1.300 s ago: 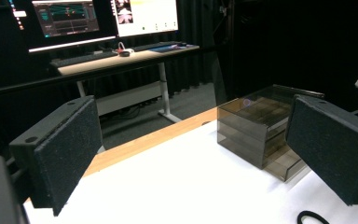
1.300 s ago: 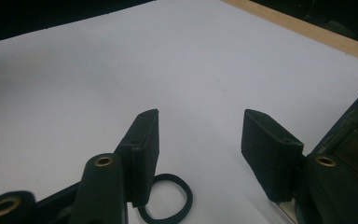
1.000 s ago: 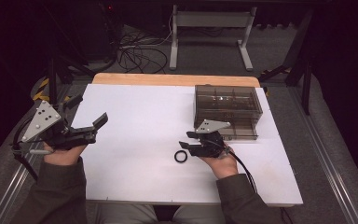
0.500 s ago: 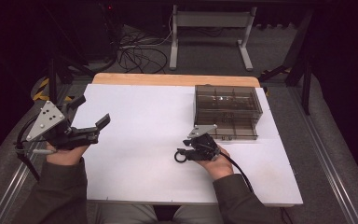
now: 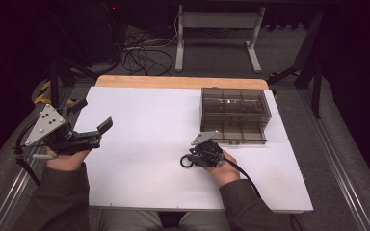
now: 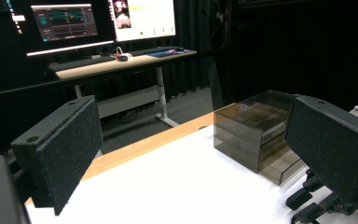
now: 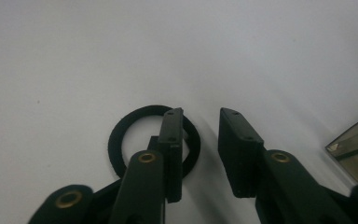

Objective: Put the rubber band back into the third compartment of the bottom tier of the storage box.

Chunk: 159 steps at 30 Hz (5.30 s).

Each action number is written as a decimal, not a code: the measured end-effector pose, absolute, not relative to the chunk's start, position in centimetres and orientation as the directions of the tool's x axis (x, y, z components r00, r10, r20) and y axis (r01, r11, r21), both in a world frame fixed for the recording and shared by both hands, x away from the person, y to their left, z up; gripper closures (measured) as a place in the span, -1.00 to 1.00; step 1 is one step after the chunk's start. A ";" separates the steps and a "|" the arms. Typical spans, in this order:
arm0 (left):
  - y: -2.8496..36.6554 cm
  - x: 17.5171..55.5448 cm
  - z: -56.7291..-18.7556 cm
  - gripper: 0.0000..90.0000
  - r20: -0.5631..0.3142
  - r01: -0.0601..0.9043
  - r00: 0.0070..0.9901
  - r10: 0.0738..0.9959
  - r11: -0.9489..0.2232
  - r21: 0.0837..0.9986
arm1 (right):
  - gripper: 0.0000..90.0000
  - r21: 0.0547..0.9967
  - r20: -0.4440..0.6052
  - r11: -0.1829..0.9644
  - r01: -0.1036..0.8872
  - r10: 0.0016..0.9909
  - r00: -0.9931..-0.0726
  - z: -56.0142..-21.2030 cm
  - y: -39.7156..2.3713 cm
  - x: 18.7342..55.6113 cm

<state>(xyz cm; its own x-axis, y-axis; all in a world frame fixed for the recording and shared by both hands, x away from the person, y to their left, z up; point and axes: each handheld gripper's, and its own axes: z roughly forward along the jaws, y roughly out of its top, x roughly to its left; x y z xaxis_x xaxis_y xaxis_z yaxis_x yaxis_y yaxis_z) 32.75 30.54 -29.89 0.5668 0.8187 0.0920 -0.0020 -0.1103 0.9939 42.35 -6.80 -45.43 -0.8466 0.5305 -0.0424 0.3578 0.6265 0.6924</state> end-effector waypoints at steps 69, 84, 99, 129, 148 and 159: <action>30.4 32.6 -30.1 -0.87 0.100 0.000 0.563 0.820 -0.121 0.993 | 0.93 0.793 -0.032 0.494 0.356 0.617 -0.786 -43.3 -9.9 43.0; 30.4 32.6 -30.1 -0.87 0.096 0.004 0.561 0.822 -0.119 0.993 | 0.93 0.808 -0.010 0.451 0.380 0.655 -0.755 -43.2 -11.3 43.4; 30.2 32.7 -30.2 -0.87 0.101 0.009 0.571 0.815 -0.128 0.992 | 0.92 0.819 0.017 0.391 0.421 0.716 -0.698 -43.3 -13.0 43.9; 30.0 32.8 -30.2 -0.87 0.103 0.017 0.586 0.804 -0.140 0.990 | 0.92 0.825 0.016 0.329 0.459 0.798 -0.602 -43.4 -15.3 44.4; 29.9 32.8 -30.3 -0.87 0.102 0.020 0.586 0.804 -0.140 0.990 | 0.92 0.834 0.021 0.290 0.470 0.833 -0.552 -43.5 -16.8 44.7; 29.9 32.8 -30.3 -0.87 0.104 0.019 0.587 0.803 -0.142 0.990 | 0.92 0.842 0.033 0.265 0.470 0.844 -0.535 -43.4 -17.5 44.7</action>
<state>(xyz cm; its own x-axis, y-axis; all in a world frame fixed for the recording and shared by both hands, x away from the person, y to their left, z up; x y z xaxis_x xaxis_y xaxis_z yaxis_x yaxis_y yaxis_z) 32.82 29.89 -30.34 0.5869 0.8030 0.1038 0.0192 -0.1419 0.9897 44.73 -17.51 -43.44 -0.5347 0.8444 0.0328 0.4703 0.2651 0.8417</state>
